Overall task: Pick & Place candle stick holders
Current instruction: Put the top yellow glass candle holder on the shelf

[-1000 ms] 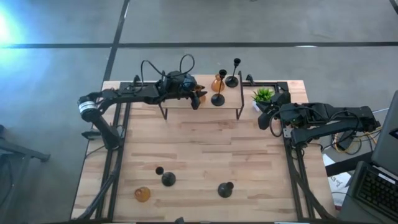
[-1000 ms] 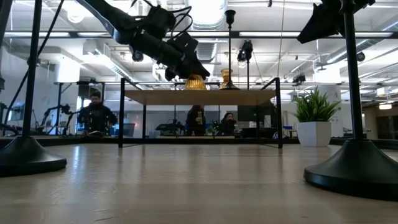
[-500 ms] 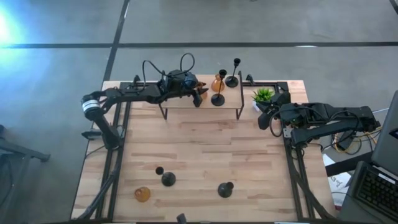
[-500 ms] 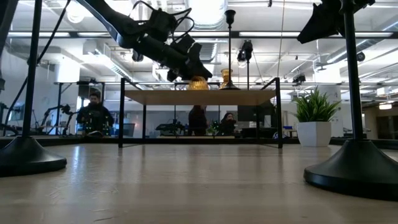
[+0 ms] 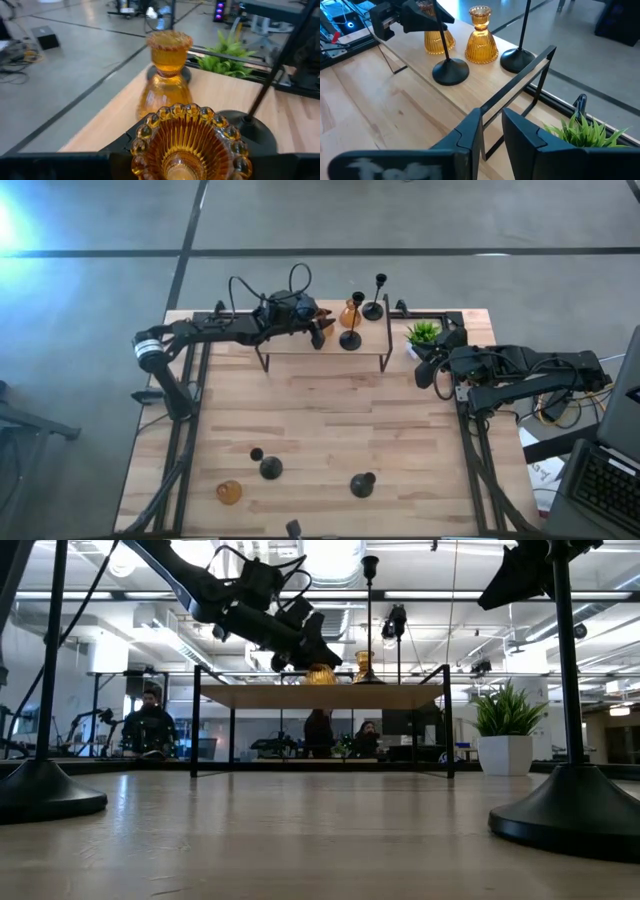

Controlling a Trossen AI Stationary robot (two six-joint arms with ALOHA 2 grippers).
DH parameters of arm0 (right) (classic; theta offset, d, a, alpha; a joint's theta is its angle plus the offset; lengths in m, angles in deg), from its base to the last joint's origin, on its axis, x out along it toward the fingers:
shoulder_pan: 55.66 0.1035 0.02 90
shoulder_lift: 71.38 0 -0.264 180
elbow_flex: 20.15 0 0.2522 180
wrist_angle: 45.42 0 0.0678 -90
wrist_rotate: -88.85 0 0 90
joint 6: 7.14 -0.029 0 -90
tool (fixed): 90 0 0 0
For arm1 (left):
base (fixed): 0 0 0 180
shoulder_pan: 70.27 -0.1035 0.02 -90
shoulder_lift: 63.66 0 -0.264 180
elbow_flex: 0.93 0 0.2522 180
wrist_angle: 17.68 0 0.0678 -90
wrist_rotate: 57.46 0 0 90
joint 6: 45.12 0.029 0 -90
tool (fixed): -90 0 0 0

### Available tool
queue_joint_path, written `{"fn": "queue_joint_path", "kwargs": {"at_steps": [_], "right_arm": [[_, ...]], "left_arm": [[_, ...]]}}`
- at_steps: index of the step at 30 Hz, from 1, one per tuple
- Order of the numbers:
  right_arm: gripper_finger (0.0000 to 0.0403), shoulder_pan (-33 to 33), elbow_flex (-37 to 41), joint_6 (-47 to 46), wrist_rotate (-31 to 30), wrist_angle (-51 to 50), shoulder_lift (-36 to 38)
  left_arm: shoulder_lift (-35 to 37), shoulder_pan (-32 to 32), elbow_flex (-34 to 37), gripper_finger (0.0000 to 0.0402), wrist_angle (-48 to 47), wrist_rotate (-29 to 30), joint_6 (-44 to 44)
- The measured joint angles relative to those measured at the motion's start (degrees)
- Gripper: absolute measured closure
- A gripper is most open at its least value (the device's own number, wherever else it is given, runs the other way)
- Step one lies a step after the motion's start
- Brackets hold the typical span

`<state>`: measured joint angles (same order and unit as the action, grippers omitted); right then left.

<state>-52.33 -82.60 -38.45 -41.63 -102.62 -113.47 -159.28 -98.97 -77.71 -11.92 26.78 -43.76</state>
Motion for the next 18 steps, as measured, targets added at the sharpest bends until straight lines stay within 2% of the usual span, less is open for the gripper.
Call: {"fn": "queue_joint_path", "kwargs": {"at_steps": [3,18], "right_arm": [[0.0322,0.0,0.0,0.0,0.0,0.0,0.0],[0.0339,0.0,0.0,0.0,0.0,0.0,0.0]], "left_arm": [[-1.2,-0.2,-1.1,0.0266,0.2,-2.3,0.1],[-2.6,-0.3,-2.8,0.0266,-0.6,-2.4,0.1]]}}
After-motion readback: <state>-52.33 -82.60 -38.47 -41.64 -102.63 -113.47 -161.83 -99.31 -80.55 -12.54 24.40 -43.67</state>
